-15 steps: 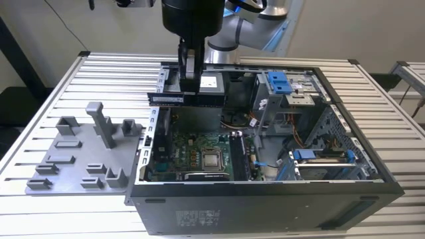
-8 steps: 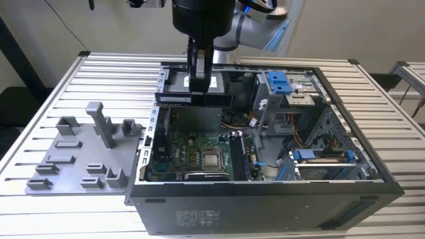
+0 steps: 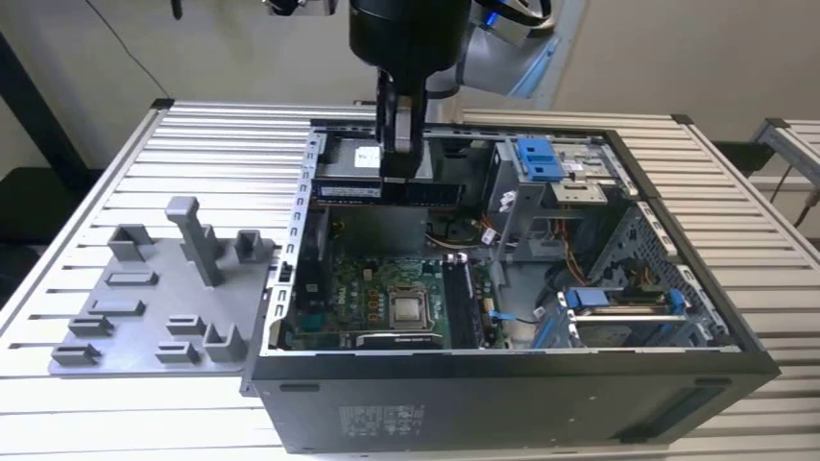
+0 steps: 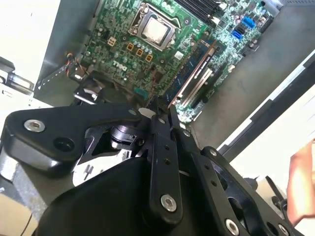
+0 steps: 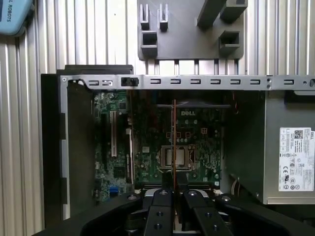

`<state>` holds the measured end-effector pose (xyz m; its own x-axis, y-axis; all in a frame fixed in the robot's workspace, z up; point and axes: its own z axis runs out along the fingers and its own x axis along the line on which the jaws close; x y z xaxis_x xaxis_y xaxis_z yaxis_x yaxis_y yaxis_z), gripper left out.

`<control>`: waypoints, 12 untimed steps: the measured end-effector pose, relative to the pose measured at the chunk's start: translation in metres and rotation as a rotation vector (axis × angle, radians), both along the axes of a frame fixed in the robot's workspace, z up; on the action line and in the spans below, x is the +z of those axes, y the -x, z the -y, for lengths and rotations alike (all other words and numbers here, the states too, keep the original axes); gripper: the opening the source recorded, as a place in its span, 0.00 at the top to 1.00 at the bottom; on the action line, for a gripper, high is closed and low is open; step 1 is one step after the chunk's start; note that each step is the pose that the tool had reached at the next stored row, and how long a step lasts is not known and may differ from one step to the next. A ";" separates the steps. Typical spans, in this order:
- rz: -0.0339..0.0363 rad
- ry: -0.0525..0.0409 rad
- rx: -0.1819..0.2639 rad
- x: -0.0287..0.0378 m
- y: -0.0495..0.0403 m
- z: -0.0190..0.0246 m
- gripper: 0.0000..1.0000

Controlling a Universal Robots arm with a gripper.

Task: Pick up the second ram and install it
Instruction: 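Pick up the second ram and move it above second insertion slot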

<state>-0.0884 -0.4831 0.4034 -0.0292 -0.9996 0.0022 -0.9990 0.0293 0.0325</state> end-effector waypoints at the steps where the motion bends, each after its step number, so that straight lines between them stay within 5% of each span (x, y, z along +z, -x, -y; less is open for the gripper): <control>1: 0.0000 0.0001 0.000 0.0000 -0.0019 0.0000 0.86; 12: 0.0000 0.0001 0.000 0.0000 -0.0190 0.0000 0.86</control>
